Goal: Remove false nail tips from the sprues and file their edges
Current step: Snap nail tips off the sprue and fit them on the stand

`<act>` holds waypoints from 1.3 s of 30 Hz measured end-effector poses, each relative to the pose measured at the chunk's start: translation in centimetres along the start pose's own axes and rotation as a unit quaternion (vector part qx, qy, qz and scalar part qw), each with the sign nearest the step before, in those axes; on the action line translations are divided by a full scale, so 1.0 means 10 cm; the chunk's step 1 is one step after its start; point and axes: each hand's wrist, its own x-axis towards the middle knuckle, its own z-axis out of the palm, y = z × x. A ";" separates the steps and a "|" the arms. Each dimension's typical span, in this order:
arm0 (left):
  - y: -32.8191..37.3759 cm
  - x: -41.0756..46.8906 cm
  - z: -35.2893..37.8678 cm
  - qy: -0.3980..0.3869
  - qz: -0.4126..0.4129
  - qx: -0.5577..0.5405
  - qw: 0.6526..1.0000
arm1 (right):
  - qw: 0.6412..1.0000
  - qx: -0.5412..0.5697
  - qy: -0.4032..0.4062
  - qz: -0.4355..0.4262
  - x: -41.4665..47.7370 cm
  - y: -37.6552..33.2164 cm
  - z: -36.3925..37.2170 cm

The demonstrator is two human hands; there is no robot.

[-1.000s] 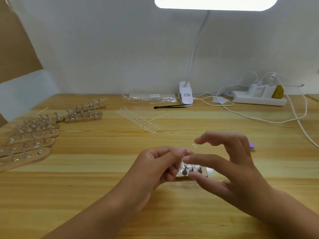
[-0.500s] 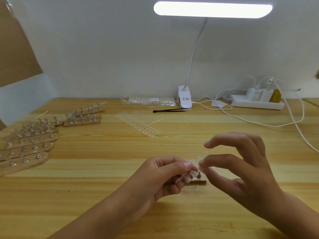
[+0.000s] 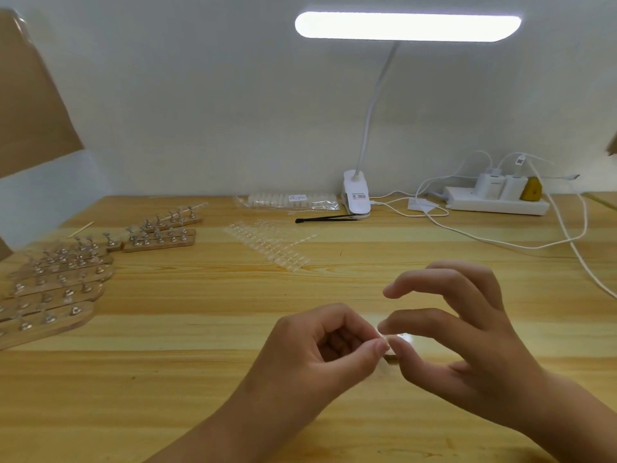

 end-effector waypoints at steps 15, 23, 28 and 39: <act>0.00 0.08 -0.03 -0.064 -0.144 -0.161 0.974 | 1.000 0.018 -0.010 -0.003 0.01 0.04 -0.01; 0.00 0.11 -0.03 -0.066 -0.169 -0.276 0.944 | 1.000 0.007 0.004 -0.011 -0.01 0.07 -0.01; 0.05 0.11 -0.07 -0.069 -0.163 -0.350 0.920 | 0.998 0.061 0.011 0.029 0.00 0.06 -0.03; 0.04 0.14 -0.08 -0.039 -0.163 -0.401 0.901 | 0.993 0.108 -0.016 0.049 -0.02 0.10 0.00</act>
